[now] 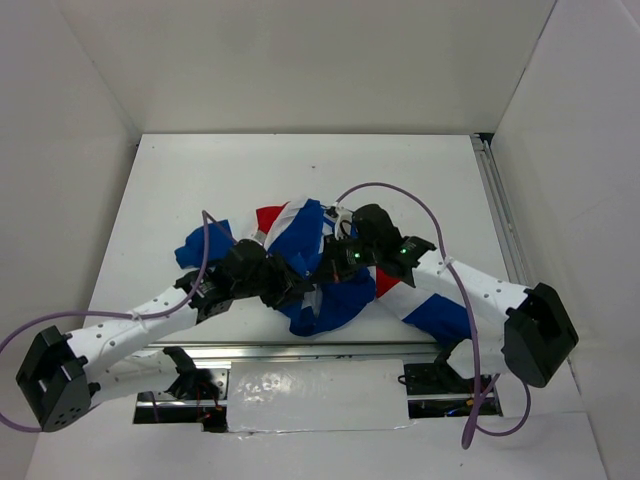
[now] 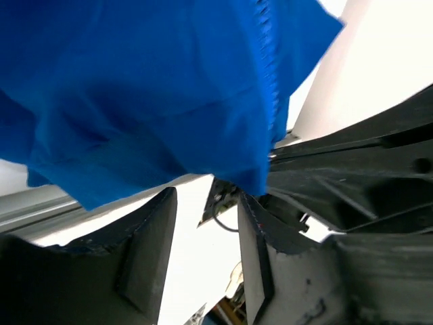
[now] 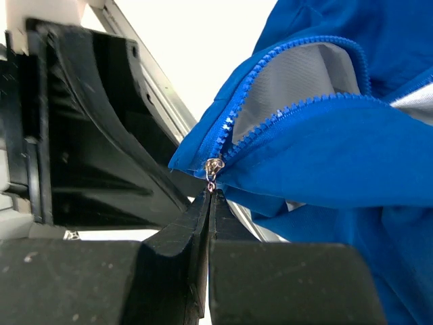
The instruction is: Zip up the jacket
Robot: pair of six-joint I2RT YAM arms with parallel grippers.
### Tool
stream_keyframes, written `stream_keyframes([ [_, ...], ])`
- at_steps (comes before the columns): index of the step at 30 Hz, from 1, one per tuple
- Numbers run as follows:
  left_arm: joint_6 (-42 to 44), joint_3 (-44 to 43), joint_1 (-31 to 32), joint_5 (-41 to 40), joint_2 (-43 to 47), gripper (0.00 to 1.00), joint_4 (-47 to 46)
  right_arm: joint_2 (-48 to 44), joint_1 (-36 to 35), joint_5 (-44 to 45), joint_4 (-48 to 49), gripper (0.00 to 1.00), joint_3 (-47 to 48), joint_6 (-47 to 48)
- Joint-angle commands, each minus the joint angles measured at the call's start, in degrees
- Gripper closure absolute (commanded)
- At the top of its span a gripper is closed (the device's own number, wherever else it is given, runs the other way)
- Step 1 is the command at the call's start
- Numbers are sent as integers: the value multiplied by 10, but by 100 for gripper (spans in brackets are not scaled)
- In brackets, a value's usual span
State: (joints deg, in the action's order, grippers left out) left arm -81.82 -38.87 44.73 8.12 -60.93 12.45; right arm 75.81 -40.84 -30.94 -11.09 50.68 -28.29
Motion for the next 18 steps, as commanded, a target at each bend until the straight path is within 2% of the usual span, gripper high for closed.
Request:
stream_keyframes([
  [1, -27, 4, 6, -36, 19, 47, -32, -31, -6, 13, 24, 100, -6, 3],
  [5, -37, 23, 12, -60, 42, 42, -44, -16, -6, 7, 15, 100, 1, 10],
  [9, -32, 20, 13, -68, 49, 42, -40, -3, -13, 25, 1, 100, 6, 24],
  [13, -46, 12, 13, -77, 69, 40, 4, -14, -19, 41, -2, 100, -3, 28],
  [18, -45, 21, 13, -115, 79, 41, -9, -22, -27, 49, -4, 100, -5, 39],
])
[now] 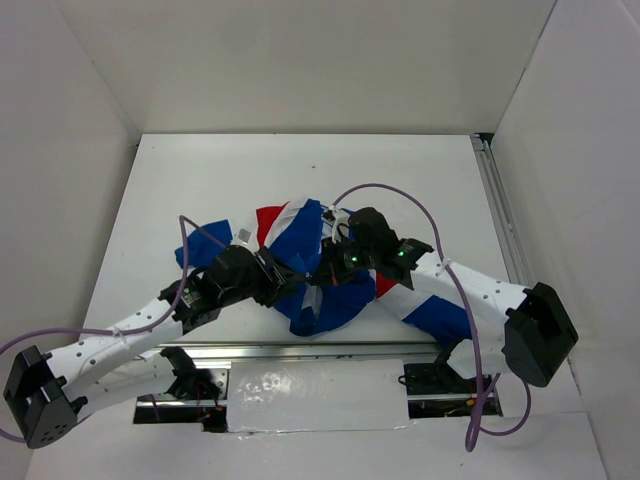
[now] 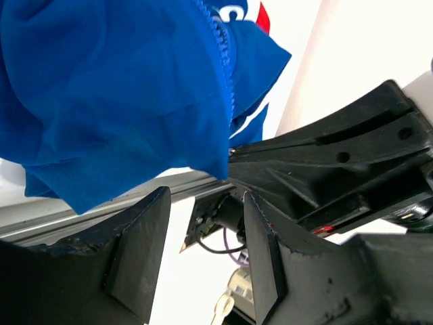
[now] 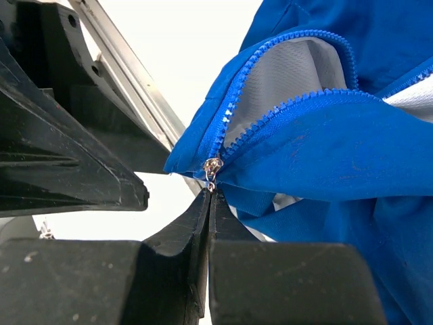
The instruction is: Zip up the jacket
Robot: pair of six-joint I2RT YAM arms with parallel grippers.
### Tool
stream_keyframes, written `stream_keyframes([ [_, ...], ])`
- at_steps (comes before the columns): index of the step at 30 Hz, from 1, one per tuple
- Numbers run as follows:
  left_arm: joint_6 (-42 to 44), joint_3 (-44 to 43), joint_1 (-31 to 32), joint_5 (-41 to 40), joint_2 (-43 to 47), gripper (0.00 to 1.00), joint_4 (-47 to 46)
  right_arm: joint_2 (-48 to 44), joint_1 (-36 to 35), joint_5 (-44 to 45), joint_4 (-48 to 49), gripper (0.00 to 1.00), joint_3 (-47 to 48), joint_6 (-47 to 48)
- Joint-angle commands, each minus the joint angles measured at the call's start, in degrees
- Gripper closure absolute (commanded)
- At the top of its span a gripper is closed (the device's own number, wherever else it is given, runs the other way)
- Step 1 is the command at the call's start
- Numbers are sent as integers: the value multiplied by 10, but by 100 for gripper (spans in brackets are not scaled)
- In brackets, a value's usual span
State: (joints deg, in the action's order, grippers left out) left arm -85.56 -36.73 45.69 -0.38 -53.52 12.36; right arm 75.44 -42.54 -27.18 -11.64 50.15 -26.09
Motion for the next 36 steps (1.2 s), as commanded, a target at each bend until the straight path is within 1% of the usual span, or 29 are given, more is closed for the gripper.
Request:
stream_keyframes([
  [1, -4, -9, 4, -32, 2, 41, 2, -20, -11, 15, 0, 100, -1, 17],
  [4, 8, -24, 4, -38, -16, 45, 7, -23, -13, 19, -2, 100, -2, 19],
  [7, 24, -31, 4, -38, -34, 47, -14, -27, -16, 21, -1, 100, -1, 20],
  [10, 16, -44, 4, -43, -56, 51, 5, -30, -17, 19, -2, 100, 2, 24],
  [16, 33, -39, 4, -45, -63, 67, -23, -21, -22, 13, -8, 100, 5, 30],
  [18, 39, -39, 4, -48, -63, 74, -30, -19, -23, 8, -7, 100, 6, 31],
  [19, 39, -41, 4, -52, -66, 74, -28, -18, -24, 6, -8, 100, 4, 31],
  [20, 39, -42, 4, -53, -67, 73, -27, -18, -24, 6, -7, 100, 4, 33],
  [22, 45, -45, 4, -55, -70, 67, -28, -19, -24, 5, -7, 100, 3, 36],
  [27, 68, -39, 4, -52, -70, 66, -55, -20, -24, -3, -2, 100, -2, 38],
  [28, 70, -35, 4, -52, -68, 60, -57, -20, -25, -2, -2, 100, -1, 38],
  [30, 68, -29, 4, -48, -60, 57, -61, -22, -25, 5, 2, 100, -5, 35],
  [33, 68, 5, 4, -17, -29, 48, -101, -21, -25, 11, 18, 100, -8, 19],
  [34, 68, 8, 4, -17, -21, 46, -100, -20, -24, 13, 21, 100, -8, 16],
  [35, 63, 10, 4, -7, -15, 42, -96, -20, -25, 15, 23, 100, -10, 11],
  [36, 58, 12, 4, -3, -5, 32, -86, -20, -22, 18, 24, 100, -9, 8],
])
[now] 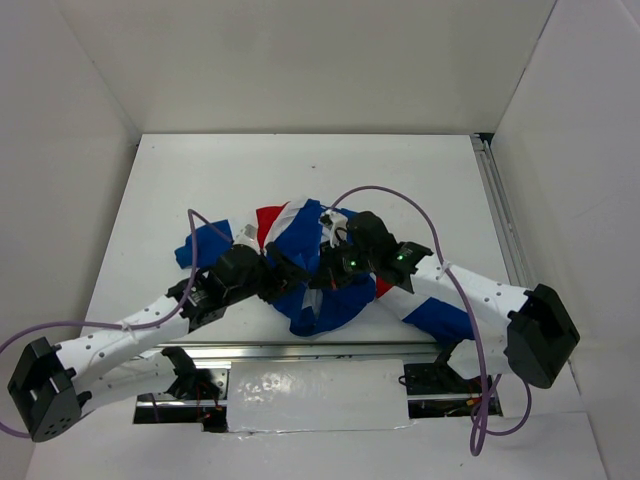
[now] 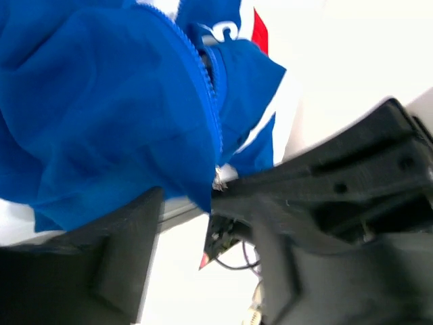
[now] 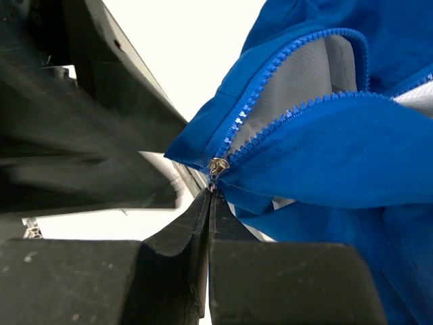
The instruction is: Zip up the jacket
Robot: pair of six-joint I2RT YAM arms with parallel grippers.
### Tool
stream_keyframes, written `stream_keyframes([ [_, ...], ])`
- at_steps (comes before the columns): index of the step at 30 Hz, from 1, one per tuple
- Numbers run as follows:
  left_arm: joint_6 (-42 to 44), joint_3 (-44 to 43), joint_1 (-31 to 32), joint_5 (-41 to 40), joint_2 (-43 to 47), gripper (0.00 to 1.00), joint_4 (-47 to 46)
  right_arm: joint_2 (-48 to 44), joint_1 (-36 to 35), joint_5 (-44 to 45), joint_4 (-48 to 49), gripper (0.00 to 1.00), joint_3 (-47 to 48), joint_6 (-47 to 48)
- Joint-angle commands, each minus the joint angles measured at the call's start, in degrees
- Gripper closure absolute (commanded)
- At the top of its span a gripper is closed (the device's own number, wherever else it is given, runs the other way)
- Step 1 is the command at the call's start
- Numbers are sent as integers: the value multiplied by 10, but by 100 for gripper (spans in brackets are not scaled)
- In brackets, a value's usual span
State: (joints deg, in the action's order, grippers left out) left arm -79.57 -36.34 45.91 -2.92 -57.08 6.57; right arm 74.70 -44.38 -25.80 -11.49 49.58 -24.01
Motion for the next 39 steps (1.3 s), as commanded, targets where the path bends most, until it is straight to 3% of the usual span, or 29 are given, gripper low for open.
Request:
stream_keyframes([
  [1, -8, 8, 1, 23, 37, 26, -18, -16, -4, 7, 21, 100, -4, -15],
  [7, -9, 29, 2, 84, 53, 1, -55, -37, 10, 21, -5, 100, -1, -17],
  [10, 1, 35, 11, 121, 31, 1, -109, -53, 22, -7, -23, 100, -2, -23],
  [16, -8, -10, 33, 124, -38, 1, -95, -64, 53, -55, -82, 100, 3, -6],
  [21, -26, -27, 86, 36, -31, 1, -96, -43, 76, -124, -104, 100, 4, 2],
  [26, -55, -72, 166, -75, -41, 1, -31, -46, 83, -111, -115, 100, 12, -1],
  [32, -119, -83, 180, -166, -77, 3, 6, -70, 93, -135, -122, 100, -3, 3],
  [39, -185, -130, 183, -226, -124, 17, 109, -68, 110, -181, -110, 100, -2, 1],
])
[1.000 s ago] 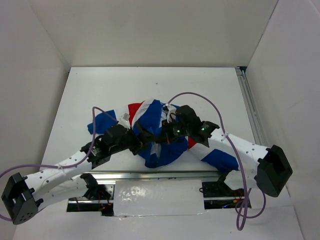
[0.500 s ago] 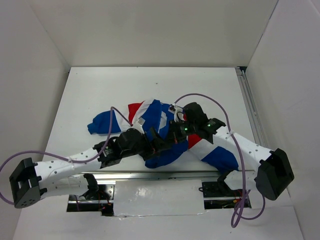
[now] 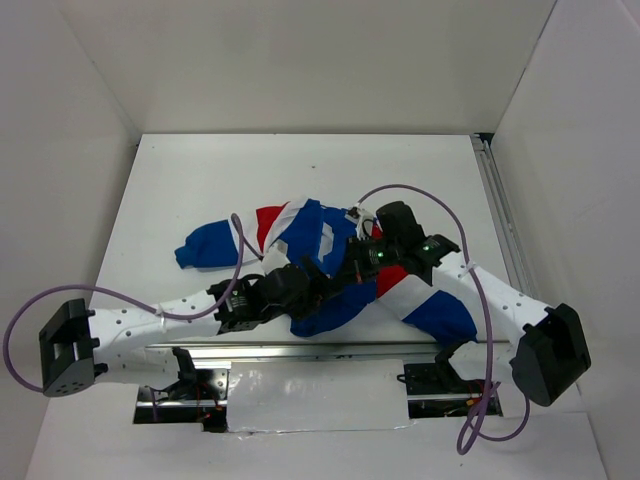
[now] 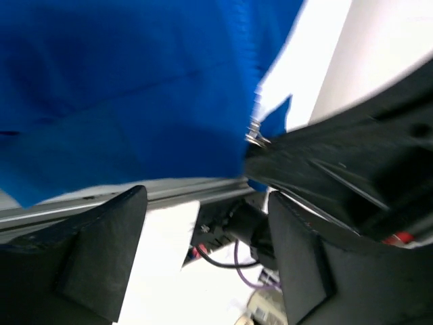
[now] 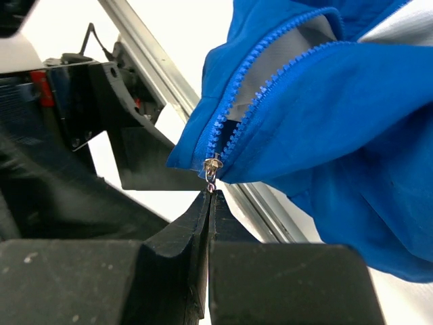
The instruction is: Zip up the jacket
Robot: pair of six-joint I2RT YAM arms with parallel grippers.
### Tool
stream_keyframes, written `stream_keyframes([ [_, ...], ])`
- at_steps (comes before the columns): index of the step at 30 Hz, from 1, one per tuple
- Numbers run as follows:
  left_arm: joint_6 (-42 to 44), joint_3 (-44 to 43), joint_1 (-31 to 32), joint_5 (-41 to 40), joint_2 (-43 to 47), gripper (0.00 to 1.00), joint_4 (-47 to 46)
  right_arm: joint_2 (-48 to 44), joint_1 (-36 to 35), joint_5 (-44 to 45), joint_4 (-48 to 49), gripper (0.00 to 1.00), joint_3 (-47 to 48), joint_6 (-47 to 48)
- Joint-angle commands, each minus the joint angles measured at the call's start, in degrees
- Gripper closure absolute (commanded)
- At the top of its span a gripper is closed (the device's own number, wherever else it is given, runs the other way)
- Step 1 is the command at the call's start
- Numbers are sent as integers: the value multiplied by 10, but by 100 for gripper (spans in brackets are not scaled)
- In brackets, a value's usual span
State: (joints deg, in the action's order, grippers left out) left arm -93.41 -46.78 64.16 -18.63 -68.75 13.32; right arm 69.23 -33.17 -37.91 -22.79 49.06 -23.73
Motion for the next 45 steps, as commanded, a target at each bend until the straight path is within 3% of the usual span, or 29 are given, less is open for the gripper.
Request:
stream_keyframes([
  [1, -46, -21, 2, -76, -7, 19, 36, -9, -2, -64, 3, 100, 2, -2],
  [7, -37, -9, 3, -121, -2, 31, 13, 2, 1, -70, 3, 100, -1, -11],
  [10, -48, -19, 3, -149, -2, 32, 40, 3, 1, -69, 0, 100, -2, -11],
  [18, 39, 14, 3, -178, 20, 33, -72, 18, 2, -69, 3, 100, 3, -14],
  [30, 64, 26, 3, -178, 23, 36, -120, 23, 2, -72, 13, 100, 11, -13],
  [32, 63, 25, 3, -175, 21, 51, -119, 27, 2, -76, 13, 100, 16, -14],
  [33, 59, 23, 3, -176, 21, 51, -115, 27, 2, -78, 13, 100, 16, -15],
  [34, 59, 22, 3, -177, 21, 60, -112, 25, 2, -78, 14, 100, 15, -15],
  [37, 50, 26, 3, -178, 26, 74, -108, 25, 6, -78, 14, 100, 14, -19],
  [42, 77, 47, 4, -178, 34, 86, -153, 29, 8, -95, 25, 100, 13, -29],
  [45, 66, 44, 3, -178, 34, 100, -141, 28, 10, -88, 26, 100, 13, -34],
])
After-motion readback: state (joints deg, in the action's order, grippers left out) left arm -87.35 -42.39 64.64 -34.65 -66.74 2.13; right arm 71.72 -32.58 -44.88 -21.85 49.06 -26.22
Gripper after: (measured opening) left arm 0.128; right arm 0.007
